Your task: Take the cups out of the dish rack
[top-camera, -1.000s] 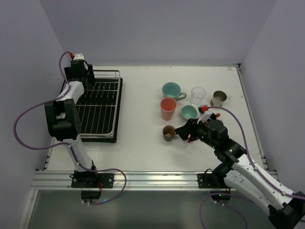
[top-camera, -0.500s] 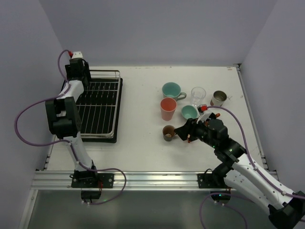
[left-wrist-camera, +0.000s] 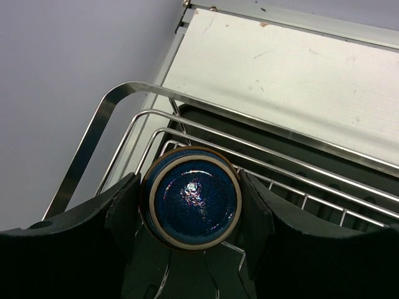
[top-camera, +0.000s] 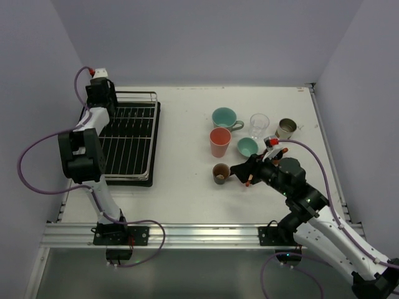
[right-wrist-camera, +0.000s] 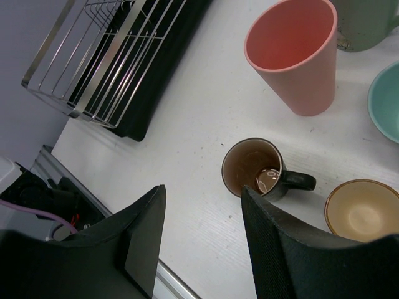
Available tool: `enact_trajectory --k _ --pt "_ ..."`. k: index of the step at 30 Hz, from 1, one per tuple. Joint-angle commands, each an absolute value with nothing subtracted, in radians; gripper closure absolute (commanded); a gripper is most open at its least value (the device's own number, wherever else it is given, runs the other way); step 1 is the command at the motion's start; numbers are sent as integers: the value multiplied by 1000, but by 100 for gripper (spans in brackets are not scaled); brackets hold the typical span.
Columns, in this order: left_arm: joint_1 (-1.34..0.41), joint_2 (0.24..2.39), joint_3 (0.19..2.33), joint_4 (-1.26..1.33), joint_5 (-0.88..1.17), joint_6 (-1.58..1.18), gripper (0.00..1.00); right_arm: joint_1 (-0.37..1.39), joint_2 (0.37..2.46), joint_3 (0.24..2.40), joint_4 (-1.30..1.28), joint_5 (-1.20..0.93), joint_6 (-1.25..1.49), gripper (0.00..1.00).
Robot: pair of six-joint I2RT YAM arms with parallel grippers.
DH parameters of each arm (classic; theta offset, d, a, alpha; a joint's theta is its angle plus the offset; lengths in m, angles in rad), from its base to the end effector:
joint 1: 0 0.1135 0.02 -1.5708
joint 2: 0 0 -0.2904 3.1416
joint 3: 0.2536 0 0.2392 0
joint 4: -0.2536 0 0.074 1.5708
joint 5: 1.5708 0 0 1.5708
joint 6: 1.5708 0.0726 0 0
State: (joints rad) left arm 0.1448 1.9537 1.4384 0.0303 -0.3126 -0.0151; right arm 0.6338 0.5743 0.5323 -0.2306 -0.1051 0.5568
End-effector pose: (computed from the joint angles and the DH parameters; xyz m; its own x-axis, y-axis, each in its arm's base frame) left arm 0.4778 0.0922 0.2543 -0.4551 -0.0809 -0.8867 -0.4134 0.9012 0.1300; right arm 0.1170 0.0955 0.2821 -0.5384 0.2565 -0.8027 -0.4544 0.7138 0.5329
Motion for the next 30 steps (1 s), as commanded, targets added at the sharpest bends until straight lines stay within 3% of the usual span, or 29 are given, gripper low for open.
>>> enact_trajectory --k 1,17,30 --pt "150 1865 1433 68 -308 -23 87 632 569 574 -218 -132 557 45" --pt "150 1686 1371 46 -223 -176 100 634 649 595 -117 -173 580 44" --pt "120 1283 1082 104 160 -468 100 632 847 670 228 -370 827 26"
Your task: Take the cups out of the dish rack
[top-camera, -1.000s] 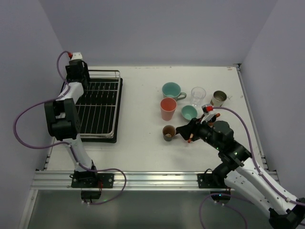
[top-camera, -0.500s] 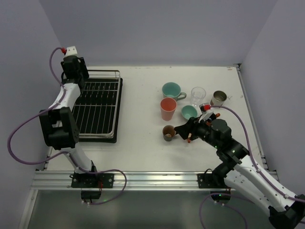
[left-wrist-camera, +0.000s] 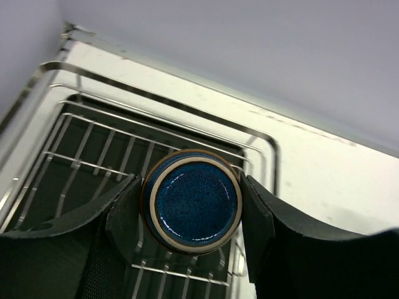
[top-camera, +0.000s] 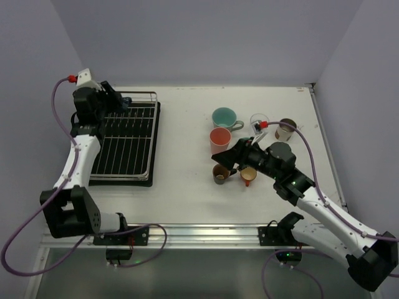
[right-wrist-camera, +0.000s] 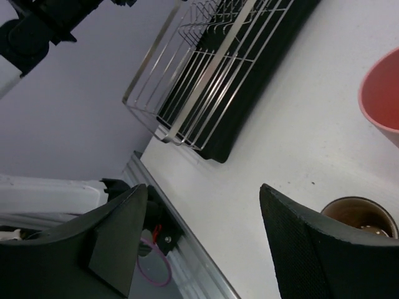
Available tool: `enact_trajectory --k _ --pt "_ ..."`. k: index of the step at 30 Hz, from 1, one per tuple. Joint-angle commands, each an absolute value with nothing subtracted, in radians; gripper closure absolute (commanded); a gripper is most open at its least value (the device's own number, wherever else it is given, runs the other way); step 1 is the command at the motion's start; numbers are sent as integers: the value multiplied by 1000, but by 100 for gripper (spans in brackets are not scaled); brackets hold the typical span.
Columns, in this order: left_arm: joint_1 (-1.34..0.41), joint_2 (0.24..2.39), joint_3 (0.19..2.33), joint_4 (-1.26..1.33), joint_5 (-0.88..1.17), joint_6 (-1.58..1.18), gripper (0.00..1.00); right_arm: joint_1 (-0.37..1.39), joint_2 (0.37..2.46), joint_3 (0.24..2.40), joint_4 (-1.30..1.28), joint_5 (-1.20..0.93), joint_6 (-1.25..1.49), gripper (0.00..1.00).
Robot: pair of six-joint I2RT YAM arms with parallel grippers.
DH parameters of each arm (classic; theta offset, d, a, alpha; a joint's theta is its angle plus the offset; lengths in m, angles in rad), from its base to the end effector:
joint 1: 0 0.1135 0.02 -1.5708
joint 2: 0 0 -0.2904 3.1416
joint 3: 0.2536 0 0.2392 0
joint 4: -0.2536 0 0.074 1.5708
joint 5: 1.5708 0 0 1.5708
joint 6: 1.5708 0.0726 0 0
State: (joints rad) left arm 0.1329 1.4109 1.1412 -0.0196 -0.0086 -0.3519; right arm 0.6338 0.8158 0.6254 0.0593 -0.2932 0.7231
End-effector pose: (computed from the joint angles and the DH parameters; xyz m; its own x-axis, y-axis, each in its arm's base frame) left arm 0.3502 0.0475 0.3545 -0.2170 -0.3767 -0.9006 -0.2295 0.9164 -0.3281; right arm 0.1503 0.1365 0.3213 -0.6069 0.3401 -0.7183 -0.5285 0.5024 0.6844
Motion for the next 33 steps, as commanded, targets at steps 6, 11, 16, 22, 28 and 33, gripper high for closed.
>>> enact_trajectory --k 6,11,16,22,28,33 --pt "32 1051 879 257 423 -564 100 637 874 644 396 -313 1012 14" --pt "-102 898 703 426 599 -682 100 638 946 693 468 -356 1084 6" --pt "-141 819 578 705 696 -849 100 643 1034 710 547 -374 1192 5" --pt "-210 813 543 824 747 -905 100 652 1123 735 644 -408 1270 6" --pt "-276 819 532 857 759 -899 100 692 1176 770 701 -449 1316 18" --pt "-304 824 529 871 765 -894 100 709 1200 807 765 -515 1327 31"
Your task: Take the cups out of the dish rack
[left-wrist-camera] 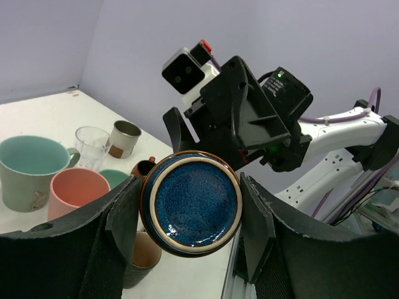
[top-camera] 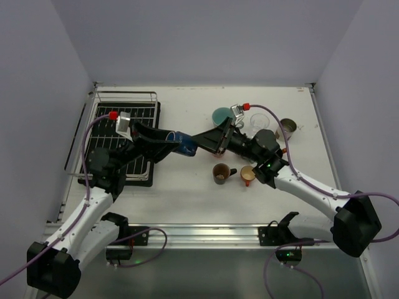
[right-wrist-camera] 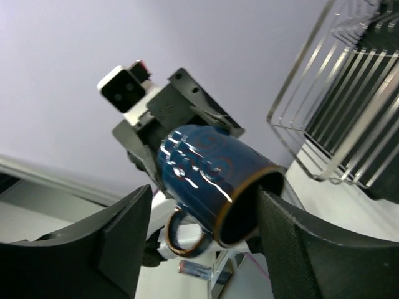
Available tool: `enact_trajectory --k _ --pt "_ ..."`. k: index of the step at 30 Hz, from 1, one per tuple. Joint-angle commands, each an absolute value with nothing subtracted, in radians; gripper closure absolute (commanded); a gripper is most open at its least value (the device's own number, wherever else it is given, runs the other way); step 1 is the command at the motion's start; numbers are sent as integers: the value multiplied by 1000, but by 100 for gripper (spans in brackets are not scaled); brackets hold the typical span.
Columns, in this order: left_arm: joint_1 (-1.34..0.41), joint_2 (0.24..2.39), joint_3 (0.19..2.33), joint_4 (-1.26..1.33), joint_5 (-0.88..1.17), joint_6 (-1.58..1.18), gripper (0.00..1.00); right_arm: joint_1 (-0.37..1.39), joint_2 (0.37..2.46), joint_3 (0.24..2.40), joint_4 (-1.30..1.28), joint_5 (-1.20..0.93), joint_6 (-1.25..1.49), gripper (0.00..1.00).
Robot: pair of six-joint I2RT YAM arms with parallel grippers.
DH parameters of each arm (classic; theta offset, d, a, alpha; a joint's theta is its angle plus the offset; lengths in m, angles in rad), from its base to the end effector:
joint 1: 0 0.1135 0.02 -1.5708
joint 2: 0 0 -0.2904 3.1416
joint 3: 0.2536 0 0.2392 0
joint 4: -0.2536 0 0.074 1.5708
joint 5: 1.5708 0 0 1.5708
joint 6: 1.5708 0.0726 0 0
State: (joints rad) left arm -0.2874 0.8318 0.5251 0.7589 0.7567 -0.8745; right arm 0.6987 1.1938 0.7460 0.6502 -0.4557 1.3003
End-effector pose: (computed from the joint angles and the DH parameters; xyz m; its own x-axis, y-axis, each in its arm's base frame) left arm 0.1559 -0.0981 0.3709 -0.3437 -0.4801 -0.8071 0.8335 0.2399 -0.4977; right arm 0.1970 0.2072 0.3653 -0.8335 0.4299 -0.3470 -0.3909 -0.0150 0.9203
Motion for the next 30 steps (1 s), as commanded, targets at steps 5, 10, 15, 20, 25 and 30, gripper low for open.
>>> enact_trajectory --k 5,10,15,20,25,30 --pt "-344 839 522 913 764 -911 100 715 1245 801 921 -549 1413 36" --pt "-402 847 511 916 744 -887 100 716 1295 772 1075 -545 1505 53" --pt "-443 857 479 916 719 -858 95 716 1290 750 1158 -514 1522 77" --pt "-445 812 498 734 675 -763 31 716 1197 710 1062 -473 1442 97" --pt "-445 733 572 470 609 -586 0 709 1083 706 806 -448 1229 100" --pt "-445 678 686 128 470 -416 0 696 938 759 257 -326 880 100"
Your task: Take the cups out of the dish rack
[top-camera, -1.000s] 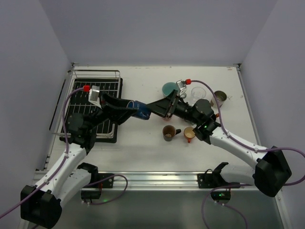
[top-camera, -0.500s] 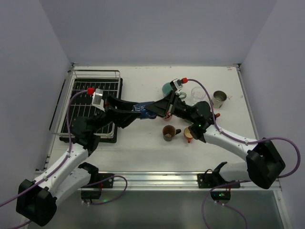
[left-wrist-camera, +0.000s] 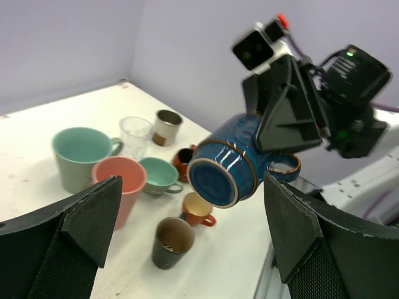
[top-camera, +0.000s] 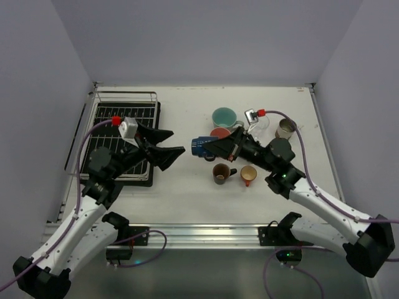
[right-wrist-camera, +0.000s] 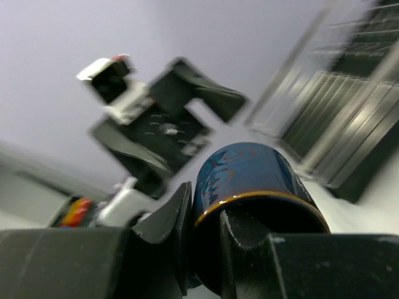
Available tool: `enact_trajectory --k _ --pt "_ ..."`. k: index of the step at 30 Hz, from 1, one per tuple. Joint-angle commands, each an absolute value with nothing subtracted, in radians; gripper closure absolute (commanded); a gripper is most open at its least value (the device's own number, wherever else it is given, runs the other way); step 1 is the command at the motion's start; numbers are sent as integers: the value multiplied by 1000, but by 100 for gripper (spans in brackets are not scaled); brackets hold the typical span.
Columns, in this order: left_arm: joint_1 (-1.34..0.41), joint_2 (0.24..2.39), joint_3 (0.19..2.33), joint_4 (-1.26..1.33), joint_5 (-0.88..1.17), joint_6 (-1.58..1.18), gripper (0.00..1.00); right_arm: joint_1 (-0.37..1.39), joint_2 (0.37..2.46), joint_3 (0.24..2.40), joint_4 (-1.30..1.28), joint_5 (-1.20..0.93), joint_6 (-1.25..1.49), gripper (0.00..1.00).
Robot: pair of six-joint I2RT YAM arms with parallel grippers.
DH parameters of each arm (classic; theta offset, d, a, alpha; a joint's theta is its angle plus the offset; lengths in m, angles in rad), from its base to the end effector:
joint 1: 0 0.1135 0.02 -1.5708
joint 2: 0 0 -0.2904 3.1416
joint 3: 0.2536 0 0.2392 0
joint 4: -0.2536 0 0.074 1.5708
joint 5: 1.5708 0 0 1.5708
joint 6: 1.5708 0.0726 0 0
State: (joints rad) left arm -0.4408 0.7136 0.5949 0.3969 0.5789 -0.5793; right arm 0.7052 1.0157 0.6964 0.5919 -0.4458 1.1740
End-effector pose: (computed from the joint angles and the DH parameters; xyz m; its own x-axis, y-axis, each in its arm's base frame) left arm 0.1342 -0.1072 0.3728 -0.2481 -0.3896 -0.8869 0.8330 0.3816 -0.4006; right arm 0.1625 0.1794 0.3822 -0.7518 0.4529 -0.4793 -0.5373 0.0005 0.8434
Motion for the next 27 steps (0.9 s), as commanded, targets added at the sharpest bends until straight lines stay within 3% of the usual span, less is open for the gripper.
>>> enact_trajectory --k 1,5,11,16,27 --pt "-445 669 704 71 436 -401 0 696 886 775 133 -208 820 100" --pt "-445 658 753 -177 347 -335 0 666 738 746 -347 137 660 100" --pt "-445 609 730 -317 304 -255 0 513 635 707 -603 340 604 100" --pt "-445 543 689 -341 261 -218 0 385 724 677 -600 347 614 100" --pt "-445 419 646 -324 241 -247 0 285 945 618 -520 256 667 100"
